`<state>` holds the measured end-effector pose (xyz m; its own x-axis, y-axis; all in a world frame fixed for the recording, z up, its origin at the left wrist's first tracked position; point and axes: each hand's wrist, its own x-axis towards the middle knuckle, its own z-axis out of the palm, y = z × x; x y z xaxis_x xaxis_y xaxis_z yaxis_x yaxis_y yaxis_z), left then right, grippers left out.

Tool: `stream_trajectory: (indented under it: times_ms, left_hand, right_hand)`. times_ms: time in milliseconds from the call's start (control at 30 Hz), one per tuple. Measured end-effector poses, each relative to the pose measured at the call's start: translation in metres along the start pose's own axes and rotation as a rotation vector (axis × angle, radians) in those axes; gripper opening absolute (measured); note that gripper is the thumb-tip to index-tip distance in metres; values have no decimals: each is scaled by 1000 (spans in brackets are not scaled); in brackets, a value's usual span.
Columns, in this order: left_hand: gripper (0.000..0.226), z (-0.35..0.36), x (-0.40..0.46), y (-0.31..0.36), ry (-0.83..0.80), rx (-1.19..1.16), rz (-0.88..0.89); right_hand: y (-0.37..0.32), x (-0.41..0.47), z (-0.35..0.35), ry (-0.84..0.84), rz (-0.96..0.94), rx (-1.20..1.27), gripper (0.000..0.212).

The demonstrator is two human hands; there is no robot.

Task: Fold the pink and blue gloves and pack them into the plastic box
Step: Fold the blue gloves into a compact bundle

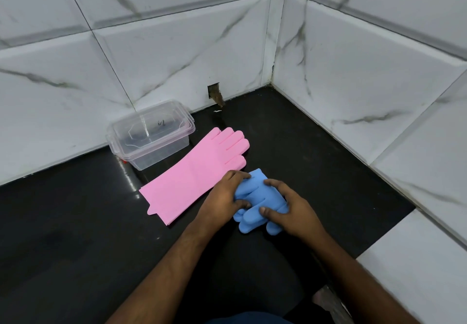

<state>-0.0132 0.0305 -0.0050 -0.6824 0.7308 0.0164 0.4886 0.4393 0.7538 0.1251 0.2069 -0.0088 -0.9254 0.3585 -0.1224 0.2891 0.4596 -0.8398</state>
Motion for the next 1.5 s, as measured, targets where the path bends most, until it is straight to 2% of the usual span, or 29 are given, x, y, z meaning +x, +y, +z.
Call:
stream_trajectory:
  times_ms: [133, 233, 300, 367, 433, 500, 567, 700, 867, 1033, 1267, 1400, 1500]
  left_hand:
    - [58, -5, 11, 2, 1, -46, 61]
    - [51, -8, 24, 10, 71, -33, 85]
    - [45, -6, 31, 14, 53, 66, 58]
    - [45, 0, 31, 16, 24, 187, 59]
    - [54, 10, 25, 15, 23, 314, 85]
    - [64, 18, 18, 14, 36, 396, 94]
    - [72, 22, 13, 14, 52, 412, 111]
    - [73, 24, 14, 24, 55, 469, 192]
    - [72, 21, 19, 38, 30, 473, 202]
    - [71, 16, 13, 36, 72, 427, 148]
    - [69, 6, 9, 33, 137, 383, 96]
    - [75, -8, 0, 28, 196, 338, 35]
    - [72, -19, -10, 20, 256, 322, -28]
  right_hand:
    - [0, 8, -1, 26, -27, 365, 58]
    - [1, 22, -4, 133, -47, 454, 57]
    - [1, 31, -10, 174, -36, 322, 56]
    - [2, 37, -17, 149, -5, 31, 57]
    - [2, 36, -21, 131, -16, -251, 57]
    - [1, 33, -24, 181, -77, -395, 52]
    - [-2, 29, -30, 180, -86, -350, 52]
    - [-12, 27, -40, 131, -86, -130, 58]
    - [-17, 24, -47, 175, -96, -148, 55]
    - [-23, 17, -52, 264, -131, -135, 53]
    - [-41, 24, -44, 201, -156, -555, 71]
    - [-55, 29, -29, 188, -202, -627, 72]
    - [-70, 33, -14, 141, -260, -649, 69]
